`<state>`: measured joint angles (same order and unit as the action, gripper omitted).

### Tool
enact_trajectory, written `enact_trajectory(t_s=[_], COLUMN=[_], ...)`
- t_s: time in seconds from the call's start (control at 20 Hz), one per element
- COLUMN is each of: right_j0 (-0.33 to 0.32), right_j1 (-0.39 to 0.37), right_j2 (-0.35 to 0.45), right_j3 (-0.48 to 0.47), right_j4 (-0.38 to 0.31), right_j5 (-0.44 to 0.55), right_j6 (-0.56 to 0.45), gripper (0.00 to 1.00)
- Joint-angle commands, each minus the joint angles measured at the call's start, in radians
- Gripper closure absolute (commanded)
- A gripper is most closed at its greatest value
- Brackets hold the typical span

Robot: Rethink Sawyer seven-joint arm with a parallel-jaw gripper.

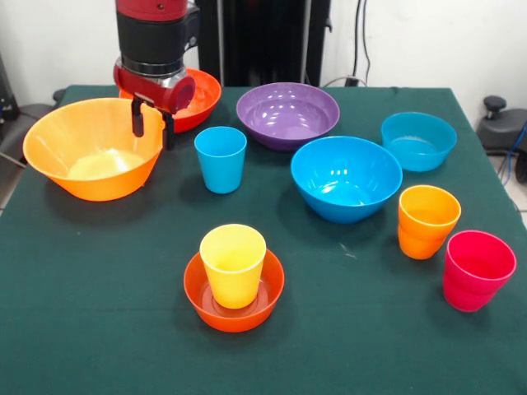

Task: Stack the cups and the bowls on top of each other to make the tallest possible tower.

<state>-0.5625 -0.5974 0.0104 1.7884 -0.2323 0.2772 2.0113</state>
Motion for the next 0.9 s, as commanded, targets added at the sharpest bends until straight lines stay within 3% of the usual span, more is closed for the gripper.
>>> enact_trajectory(t_s=[0.05,0.9], right_j0=[-0.016,-0.023], right_j1=[0.039,0.078], right_j2=[0.058,0.08], right_j3=[-0.031,-0.044], right_j4=[-0.001,-0.001], right_j5=[-0.099,-0.116], right_j6=[0.098,0.078], gripper=[0.0,0.0])
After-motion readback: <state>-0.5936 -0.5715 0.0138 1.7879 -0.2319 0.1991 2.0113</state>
